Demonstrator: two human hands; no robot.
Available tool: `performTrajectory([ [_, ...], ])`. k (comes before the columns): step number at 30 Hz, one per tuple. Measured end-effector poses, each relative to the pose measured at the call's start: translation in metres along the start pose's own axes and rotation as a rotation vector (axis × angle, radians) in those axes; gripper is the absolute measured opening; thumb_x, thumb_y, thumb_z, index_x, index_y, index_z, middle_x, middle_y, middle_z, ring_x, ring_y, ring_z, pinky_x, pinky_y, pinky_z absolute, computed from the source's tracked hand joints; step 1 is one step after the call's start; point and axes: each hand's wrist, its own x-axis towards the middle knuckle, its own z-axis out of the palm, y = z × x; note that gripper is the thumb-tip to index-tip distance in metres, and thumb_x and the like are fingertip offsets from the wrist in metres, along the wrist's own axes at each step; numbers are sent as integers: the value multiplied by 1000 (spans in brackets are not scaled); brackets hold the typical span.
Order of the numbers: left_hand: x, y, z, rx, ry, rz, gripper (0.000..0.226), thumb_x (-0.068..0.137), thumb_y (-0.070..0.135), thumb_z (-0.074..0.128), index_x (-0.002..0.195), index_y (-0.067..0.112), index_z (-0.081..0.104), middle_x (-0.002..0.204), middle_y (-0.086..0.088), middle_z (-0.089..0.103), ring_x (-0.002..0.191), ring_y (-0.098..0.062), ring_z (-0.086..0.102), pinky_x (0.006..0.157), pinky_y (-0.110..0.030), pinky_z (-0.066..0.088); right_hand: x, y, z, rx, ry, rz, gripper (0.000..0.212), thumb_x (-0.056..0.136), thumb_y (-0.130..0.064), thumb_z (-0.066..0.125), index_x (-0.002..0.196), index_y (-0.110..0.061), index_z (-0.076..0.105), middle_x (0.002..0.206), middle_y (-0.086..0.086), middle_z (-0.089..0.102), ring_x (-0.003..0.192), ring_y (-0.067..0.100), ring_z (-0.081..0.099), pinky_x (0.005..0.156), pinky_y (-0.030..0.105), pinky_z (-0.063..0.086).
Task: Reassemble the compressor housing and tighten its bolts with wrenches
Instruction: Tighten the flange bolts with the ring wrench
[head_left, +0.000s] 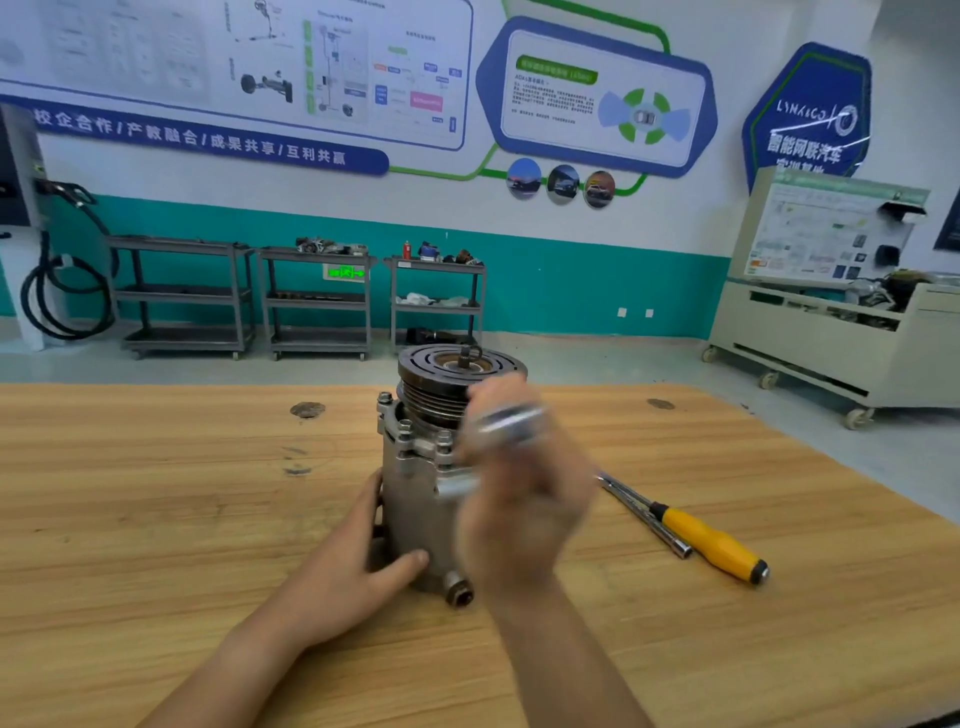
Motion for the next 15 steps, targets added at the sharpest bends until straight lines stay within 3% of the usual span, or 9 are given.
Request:
performTrajectory([
  [2, -1, 0, 1, 23, -12, 8, 80, 82, 29, 68, 132, 51, 9, 126, 39, 32, 101, 28, 43, 80, 6, 33, 28, -3, -20, 427, 238, 186, 57, 102, -39, 30, 52, -19, 49, 44, -13, 37, 39, 4, 33, 45, 16, 30],
  [4, 0, 1, 1, 56, 14, 6, 82, 83, 32, 67, 126, 56, 1, 120, 44, 24, 96, 31, 39, 77, 9, 28, 63, 1, -50, 644, 313, 359, 71, 102, -27, 3, 46, -20, 46, 38, -13, 30, 32, 1, 27, 39, 11, 27],
  [5, 0, -1, 1, 61, 11, -2, 83, 83, 34, 67, 126, 55, -1, 120, 43, 22, 97, 30, 37, 78, 10, 27, 77, 6, -61, 717, 353, 466, 73, 102, -34, 1, 43, -19, 43, 36, -11, 26, 31, 2, 23, 36, 10, 25],
  [8, -1, 1, 0, 56, 2, -15, 85, 83, 35, 66, 128, 51, -4, 119, 43, 18, 98, 28, 34, 76, 11, 25, 95, 39, -77, 733, 500, 803, 71, 92, -67, 18, 41, -19, 31, 35, -8, 17, 29, 6, 14, 30, 13, 14],
  [12, 0, 1, 0, 54, 2, -37, 87, 83, 37, 66, 131, 52, -5, 124, 39, 19, 110, 14, 39, 78, 10, 27, 81, 89, -90, 726, 692, 1132, 69, 87, -70, 32, 43, -17, 26, 37, -6, 14, 27, 8, 12, 29, 16, 7],
  [15, 0, 1, -1, 24, -3, -26, 85, 82, 39, 66, 124, 59, -5, 122, 43, 20, 107, 17, 40, 79, 8, 28, 66, 114, -97, 805, 774, 1231, 75, 87, -70, 34, 36, -15, 30, 35, -5, 16, 25, 9, 14, 26, 16, 11],
])
